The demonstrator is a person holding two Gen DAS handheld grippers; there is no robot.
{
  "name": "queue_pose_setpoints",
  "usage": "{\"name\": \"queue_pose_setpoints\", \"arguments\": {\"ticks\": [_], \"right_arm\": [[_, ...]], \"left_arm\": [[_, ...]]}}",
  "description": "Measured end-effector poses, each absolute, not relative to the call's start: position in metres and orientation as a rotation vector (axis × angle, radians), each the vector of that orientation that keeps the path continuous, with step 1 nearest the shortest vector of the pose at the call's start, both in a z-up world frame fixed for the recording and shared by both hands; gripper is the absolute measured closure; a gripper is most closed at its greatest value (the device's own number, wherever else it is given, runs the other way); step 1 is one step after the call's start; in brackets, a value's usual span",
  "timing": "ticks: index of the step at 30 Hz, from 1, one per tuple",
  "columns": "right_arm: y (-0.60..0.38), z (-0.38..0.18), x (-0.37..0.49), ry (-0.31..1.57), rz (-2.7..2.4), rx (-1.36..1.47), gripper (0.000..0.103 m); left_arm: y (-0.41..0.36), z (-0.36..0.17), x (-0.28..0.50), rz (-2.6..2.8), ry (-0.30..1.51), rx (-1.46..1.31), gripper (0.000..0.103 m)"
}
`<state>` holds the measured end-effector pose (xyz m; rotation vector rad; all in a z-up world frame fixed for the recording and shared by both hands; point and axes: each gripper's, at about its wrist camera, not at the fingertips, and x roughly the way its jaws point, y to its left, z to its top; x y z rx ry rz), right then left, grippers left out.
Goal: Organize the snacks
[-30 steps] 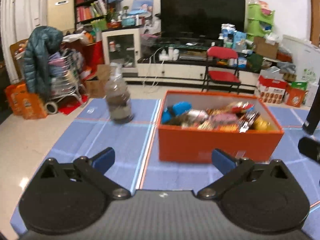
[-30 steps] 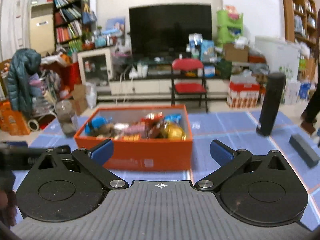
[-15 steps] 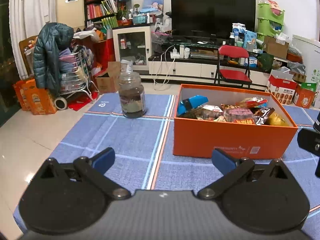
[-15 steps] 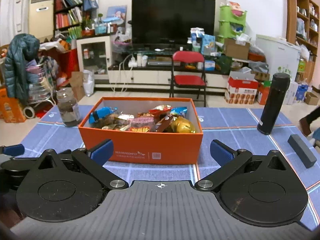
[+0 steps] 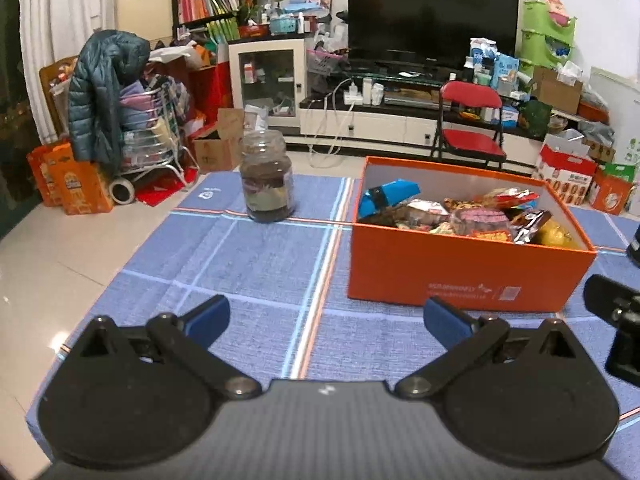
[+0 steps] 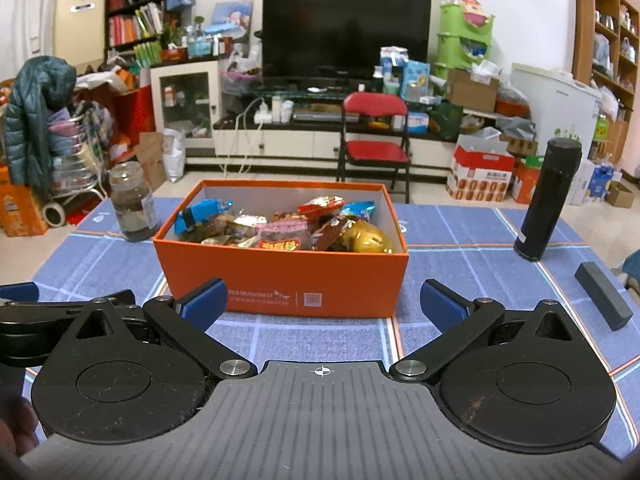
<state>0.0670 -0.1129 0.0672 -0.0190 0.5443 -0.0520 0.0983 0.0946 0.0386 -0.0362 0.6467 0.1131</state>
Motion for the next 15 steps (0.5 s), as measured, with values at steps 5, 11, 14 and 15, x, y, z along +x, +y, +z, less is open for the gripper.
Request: {"name": "queue_pose_setpoints", "arguments": {"ticks": [5, 11, 14, 15], "right_arm": [[-0.114, 0.065, 0.070, 0.559, -0.056, -0.015, 0.008], [-0.111, 0.061, 0.073, 0.583, -0.067, -0.029, 0.008], [-0.111, 0.060, 0.074, 0.593, -0.062, -0.026, 0.008], [-0.111, 0.059, 0.074, 0.593, -0.061, -0.026, 0.008]], "left_arm": [[0.091, 0.040, 0.097, 0.072, 0.630, -0.065, 0.001], [0.084, 0.037, 0.098, 0.097, 0.629, -0.007, 0.001], [0.083, 0.037, 0.097, 0.113, 0.616, 0.019, 0.001], [0.083, 0.037, 0.097, 0.118, 0.617, 0.018, 0.001]]}}
